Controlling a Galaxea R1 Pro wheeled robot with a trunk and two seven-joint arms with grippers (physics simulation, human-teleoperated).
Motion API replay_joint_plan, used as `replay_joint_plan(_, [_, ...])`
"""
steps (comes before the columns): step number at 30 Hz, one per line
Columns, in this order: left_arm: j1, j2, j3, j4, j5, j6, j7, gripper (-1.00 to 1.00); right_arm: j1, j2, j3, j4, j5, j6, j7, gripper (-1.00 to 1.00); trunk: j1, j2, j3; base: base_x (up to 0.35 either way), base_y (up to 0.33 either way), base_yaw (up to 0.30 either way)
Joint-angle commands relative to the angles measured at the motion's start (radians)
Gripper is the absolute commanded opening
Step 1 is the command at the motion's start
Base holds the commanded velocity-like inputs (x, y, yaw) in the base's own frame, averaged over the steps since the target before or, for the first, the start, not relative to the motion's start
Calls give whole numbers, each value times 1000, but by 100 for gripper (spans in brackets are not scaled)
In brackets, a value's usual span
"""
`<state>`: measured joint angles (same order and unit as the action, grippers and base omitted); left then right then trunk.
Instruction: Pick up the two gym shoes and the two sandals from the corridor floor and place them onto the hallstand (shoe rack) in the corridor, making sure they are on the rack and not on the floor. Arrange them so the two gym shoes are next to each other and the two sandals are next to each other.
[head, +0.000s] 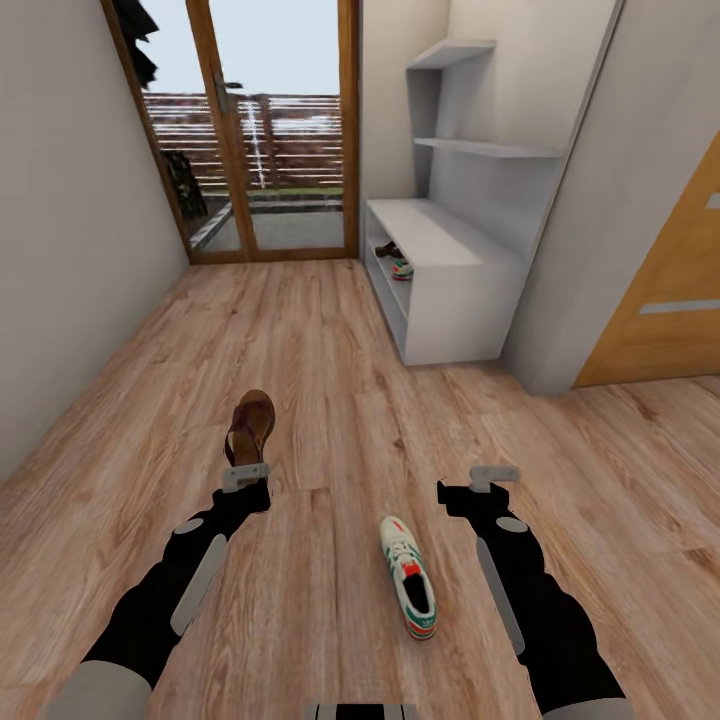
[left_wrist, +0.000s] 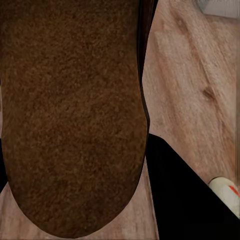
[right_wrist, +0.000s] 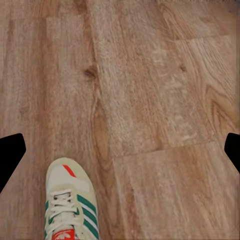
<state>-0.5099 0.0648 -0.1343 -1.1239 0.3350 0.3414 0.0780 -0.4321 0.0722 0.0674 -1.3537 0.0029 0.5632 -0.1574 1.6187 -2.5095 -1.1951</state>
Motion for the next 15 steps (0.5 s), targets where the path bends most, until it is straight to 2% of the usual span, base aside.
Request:
replay_joint_plan(1, [0,1,-3,-2,7,5,6,-100,-1,0,2,-1,0,5,-5,100,0,0,-1,225,-248,0])
replay_joint_plan(7, [0,1,-3,-2,7,5,6,-100,-1,0,2,-1,0,5,-5,100,0,0,-1,203,-226,18])
replay_joint_plan(15, [-1,1,-2,-2,7,5,6,-100,-1,0,2,-1,0,6,-5,100,0,0,-1,40,-44,179])
